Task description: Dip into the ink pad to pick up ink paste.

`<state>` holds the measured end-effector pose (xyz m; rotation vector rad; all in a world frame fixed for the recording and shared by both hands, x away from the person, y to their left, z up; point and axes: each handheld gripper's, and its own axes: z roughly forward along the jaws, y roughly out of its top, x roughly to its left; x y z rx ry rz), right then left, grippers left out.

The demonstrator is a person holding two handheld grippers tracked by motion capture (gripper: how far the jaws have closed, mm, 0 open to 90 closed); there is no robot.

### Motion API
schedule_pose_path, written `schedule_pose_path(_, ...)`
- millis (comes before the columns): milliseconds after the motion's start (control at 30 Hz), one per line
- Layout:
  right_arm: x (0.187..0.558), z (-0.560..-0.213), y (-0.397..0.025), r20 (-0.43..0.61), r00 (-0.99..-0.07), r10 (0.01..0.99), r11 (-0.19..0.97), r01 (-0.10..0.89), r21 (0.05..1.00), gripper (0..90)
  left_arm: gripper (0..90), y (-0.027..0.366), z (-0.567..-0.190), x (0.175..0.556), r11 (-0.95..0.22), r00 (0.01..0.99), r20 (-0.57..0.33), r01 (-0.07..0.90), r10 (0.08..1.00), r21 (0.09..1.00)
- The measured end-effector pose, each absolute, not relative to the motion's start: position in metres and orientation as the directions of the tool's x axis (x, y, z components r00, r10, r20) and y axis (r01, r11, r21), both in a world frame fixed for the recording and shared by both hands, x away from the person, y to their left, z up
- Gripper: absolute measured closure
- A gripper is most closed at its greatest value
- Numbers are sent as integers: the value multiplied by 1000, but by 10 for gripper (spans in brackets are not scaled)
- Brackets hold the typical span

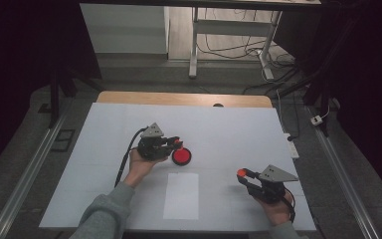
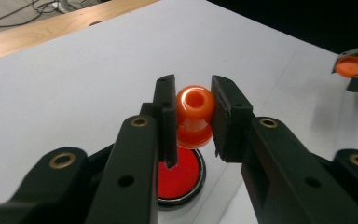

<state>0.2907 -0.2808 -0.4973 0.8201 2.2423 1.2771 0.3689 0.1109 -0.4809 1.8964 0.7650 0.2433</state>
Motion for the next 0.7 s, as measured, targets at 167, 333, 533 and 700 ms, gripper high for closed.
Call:
schedule_pose_path(167,292,-498,-280,-72,-733,677,393,278,877,647,724,117,-475,364,-244,787,-190,396,586,885)
schedule_pose_path(333,294,-497,-279,-73,-735,675,393,274,878,647,724,121,-468,357,-233,802,-203,389,561,891)
schedule_pose_path(533,295,-497,-276,-76,-741,668,401,271,875,647,723,122,-461,347,-244,830,-202,371,520,896)
schedule_pose_path(700,295,-497,-276,-76,-743,665,399,267,877,647,723,120,-458,338,-269,851,-195,359,487,894)
